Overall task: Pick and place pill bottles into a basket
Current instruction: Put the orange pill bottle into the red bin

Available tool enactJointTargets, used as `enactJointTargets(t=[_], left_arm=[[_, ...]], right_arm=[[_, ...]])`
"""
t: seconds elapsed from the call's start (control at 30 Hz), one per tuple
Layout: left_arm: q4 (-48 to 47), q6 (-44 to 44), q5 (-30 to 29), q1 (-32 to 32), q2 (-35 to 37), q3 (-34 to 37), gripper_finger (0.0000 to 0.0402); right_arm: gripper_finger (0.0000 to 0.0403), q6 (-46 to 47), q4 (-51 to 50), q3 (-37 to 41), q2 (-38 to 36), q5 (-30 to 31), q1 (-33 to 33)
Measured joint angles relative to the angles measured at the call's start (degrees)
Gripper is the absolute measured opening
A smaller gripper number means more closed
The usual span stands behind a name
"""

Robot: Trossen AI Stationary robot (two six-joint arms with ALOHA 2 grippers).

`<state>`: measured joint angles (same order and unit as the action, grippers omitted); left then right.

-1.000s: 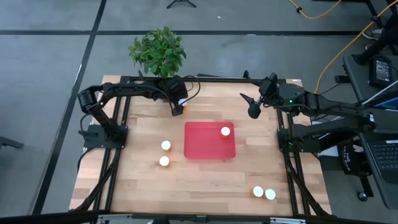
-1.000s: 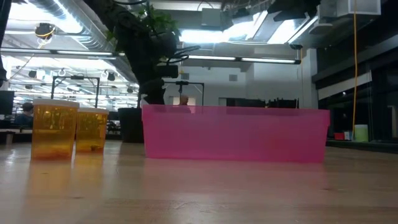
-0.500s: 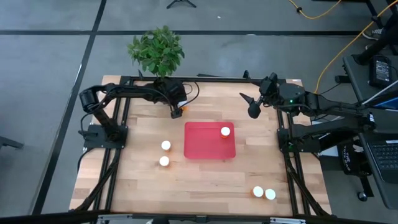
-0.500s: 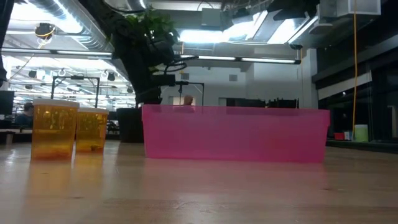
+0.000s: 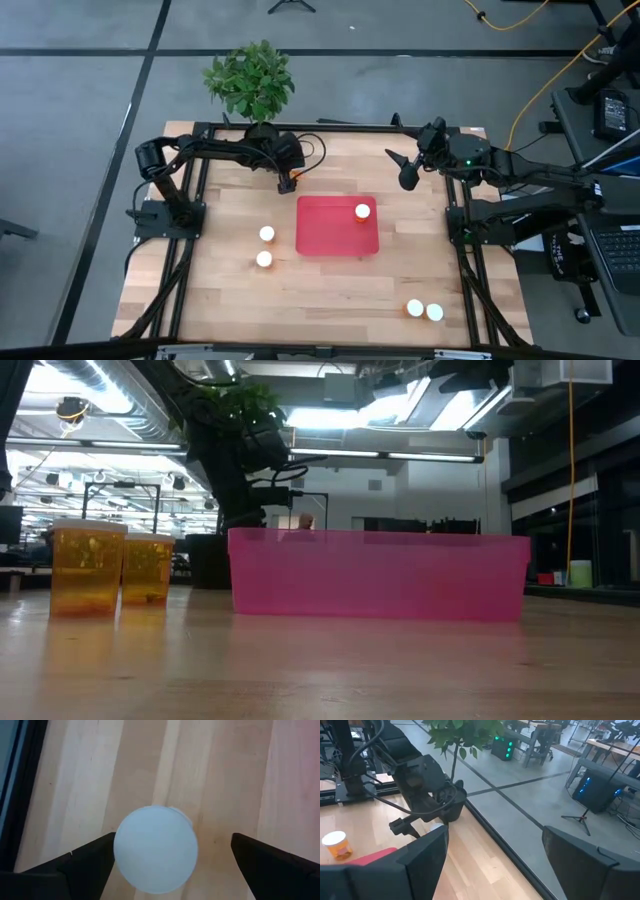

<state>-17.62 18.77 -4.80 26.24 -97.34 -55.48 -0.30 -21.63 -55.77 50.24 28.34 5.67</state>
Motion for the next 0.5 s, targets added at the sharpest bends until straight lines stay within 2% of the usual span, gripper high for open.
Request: enactJointTargets(t=[0.17, 0.5], left_arm=[[0.0, 0.0, -0.1, 0.0, 0.0, 0.0, 0.0343], [-0.1, 0.0, -0.6, 0.0, 0.0, 0.0, 0.0244]], right_arm=[[0.0323, 0.0, 0.0, 0.0, 0.0, 0.0, 0.0], [0.0323, -0.1, 0.0, 0.0, 0.0, -0.1, 0.0]])
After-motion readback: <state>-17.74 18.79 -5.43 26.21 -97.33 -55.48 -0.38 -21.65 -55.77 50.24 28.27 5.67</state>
